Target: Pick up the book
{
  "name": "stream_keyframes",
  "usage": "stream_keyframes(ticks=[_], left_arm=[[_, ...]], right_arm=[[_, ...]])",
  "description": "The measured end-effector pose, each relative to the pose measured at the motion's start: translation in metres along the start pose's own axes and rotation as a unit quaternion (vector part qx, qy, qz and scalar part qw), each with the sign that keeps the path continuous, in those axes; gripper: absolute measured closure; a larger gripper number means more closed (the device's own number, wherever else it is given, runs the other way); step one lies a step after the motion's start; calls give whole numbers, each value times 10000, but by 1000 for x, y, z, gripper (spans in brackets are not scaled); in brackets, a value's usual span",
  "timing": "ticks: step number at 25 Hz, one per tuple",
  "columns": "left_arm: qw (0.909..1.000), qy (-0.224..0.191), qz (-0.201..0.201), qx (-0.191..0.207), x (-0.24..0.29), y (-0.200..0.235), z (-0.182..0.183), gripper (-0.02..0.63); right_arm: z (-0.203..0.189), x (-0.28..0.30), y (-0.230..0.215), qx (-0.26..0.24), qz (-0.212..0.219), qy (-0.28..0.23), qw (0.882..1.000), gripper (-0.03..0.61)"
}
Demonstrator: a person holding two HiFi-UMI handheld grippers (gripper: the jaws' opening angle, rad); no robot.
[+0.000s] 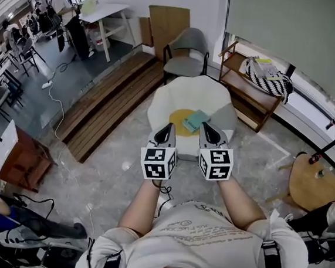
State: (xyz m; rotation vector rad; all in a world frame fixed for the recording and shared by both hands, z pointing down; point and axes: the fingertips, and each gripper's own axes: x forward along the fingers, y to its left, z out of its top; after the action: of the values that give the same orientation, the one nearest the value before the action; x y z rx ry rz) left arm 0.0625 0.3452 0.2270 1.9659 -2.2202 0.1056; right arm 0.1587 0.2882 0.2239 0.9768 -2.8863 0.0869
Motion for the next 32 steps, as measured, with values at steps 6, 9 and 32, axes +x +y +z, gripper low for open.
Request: stream_keyframes(ticks=[6,9,32], left_arm=[[9998,23,-190,52,-13,19,-10,595],[9997,62,-249,21,-16,29,-6,595],[9996,92,-278,63,21,60,-18,595]], right_arm=[[-8,4,29,-55,-130,23,9999,552],[-2,8,41,-85,-164,44,9998,552],[-6,55,18,-11,-448,-162,9989,552]])
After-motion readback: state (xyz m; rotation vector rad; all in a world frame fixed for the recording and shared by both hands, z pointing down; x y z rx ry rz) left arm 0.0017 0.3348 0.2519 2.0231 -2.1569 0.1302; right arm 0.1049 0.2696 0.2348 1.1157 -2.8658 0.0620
